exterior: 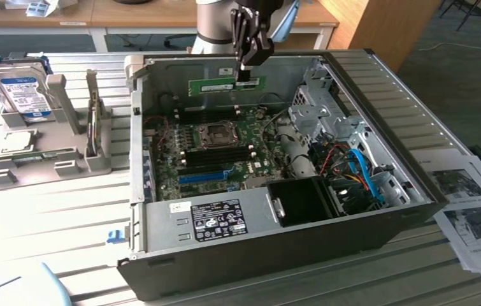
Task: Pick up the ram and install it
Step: 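Pick up the ram and move it above insertion slot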
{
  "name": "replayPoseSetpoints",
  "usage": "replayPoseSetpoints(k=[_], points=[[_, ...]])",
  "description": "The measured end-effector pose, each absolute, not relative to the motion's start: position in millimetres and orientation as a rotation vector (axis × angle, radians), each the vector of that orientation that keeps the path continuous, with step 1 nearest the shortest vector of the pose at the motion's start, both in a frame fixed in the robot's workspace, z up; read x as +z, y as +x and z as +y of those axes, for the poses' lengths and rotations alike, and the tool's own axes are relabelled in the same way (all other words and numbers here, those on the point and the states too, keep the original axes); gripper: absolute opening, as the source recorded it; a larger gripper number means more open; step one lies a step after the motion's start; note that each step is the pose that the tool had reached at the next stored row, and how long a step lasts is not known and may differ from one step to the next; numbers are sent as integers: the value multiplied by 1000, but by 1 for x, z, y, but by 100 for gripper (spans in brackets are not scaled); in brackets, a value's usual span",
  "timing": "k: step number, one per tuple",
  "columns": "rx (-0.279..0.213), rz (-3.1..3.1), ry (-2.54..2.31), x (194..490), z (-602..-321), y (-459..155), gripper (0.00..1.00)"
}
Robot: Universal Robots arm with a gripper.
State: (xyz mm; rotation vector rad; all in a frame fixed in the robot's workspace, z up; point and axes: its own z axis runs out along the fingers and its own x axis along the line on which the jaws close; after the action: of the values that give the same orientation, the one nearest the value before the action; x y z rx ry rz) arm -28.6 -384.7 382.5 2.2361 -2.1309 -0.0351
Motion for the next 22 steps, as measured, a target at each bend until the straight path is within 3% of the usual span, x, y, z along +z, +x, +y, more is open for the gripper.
replayPoseSetpoints(k=[22], points=[[-35, -2132, 2235, 363, -385, -29, 11]])
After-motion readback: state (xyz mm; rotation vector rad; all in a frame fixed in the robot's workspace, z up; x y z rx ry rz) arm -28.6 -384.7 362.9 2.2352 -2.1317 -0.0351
